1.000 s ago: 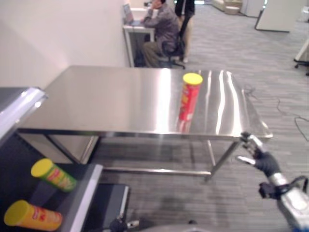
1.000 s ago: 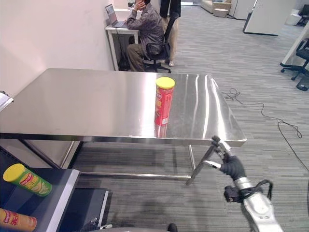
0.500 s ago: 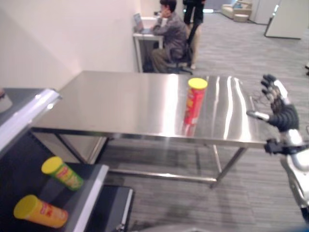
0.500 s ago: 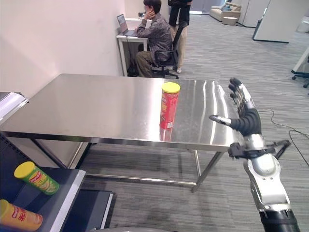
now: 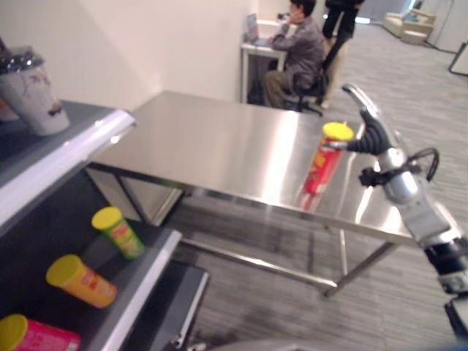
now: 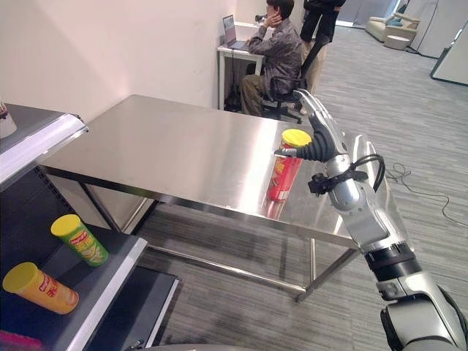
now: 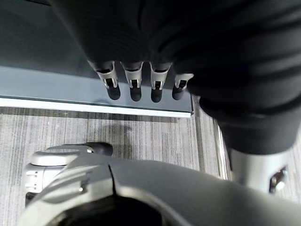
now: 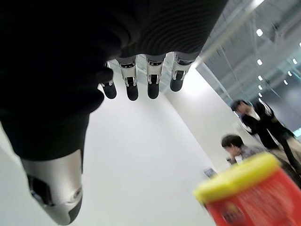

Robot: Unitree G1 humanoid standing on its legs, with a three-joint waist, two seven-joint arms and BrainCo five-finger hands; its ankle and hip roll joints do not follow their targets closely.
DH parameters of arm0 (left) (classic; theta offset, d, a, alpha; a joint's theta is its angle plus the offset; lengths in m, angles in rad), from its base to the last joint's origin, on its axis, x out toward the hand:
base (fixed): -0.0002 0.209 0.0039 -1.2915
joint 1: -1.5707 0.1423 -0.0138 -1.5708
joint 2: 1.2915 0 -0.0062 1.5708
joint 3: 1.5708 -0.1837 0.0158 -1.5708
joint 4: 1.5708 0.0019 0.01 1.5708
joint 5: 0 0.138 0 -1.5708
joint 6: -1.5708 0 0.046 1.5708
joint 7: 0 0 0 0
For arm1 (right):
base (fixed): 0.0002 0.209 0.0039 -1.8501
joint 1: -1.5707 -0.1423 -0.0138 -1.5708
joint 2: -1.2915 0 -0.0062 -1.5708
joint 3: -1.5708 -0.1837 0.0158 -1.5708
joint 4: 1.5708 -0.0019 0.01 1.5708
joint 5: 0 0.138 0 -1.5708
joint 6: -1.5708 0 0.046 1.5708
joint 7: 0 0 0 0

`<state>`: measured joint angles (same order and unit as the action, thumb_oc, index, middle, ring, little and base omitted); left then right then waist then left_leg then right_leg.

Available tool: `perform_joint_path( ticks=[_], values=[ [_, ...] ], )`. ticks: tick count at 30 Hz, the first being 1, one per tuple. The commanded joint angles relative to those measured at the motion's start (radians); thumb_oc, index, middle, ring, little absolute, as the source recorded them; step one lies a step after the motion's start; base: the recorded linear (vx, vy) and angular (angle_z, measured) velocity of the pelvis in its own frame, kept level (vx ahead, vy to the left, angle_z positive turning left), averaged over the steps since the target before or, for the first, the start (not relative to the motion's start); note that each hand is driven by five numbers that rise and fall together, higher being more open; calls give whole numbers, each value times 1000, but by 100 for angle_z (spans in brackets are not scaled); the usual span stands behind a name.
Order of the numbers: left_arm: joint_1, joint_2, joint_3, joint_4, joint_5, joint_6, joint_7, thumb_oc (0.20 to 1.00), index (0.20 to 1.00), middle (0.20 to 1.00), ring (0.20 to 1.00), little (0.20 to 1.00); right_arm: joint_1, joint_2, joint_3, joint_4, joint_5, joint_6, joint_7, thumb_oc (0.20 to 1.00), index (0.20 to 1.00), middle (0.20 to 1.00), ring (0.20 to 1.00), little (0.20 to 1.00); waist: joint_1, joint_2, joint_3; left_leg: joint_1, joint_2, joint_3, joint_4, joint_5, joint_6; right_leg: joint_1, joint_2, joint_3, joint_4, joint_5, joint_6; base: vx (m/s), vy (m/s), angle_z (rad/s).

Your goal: Put the goods on the table back onto the shelves and tidy them up.

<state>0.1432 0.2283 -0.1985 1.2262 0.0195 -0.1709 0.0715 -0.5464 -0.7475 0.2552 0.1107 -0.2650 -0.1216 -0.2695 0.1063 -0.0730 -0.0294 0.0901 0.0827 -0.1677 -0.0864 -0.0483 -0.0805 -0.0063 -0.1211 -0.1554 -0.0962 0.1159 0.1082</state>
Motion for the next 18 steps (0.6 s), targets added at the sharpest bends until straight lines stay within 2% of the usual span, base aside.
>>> perform_joint_path(
  ticks=[1, 7, 18],
  values=[
    [-71, -7, -62, 73, -14, -1, 10, 1000, 1000, 1000, 1000, 1000, -109, -81, -63, 10, -18, 3, -67, 1000, 1000, 1000, 1000, 1000, 33, 6, 17, -44, -27, -48, -1, 5, 25, 62, -17, -18, 9, -108, 45, 19, 15, 8],
    [-63, -4, -70, 74, -29, -2, 4, 1000, 1000, 1000, 1000, 1000, -160, -156, -37, 81, 47, -1, -44, 1000, 1000, 1000, 1000, 1000, 35, -4, 19, -53, -29, -52, -1, 8, 25, 59, -17, -24, 9, -106, 47, 12, 7, 5],
    [-56, -13, -85, 94, -67, -1, -9, 1000, 1000, 1000, 1000, 1000, -206, -150, 89, 284, 242, -24, 62, 1000, 1000, 1000, 1000, 1000, 33, -16, 25, -62, -30, -51, -1, 12, 24, 51, -17, -24, 9, -104, 49, 0, 0, 0]
  ],
)
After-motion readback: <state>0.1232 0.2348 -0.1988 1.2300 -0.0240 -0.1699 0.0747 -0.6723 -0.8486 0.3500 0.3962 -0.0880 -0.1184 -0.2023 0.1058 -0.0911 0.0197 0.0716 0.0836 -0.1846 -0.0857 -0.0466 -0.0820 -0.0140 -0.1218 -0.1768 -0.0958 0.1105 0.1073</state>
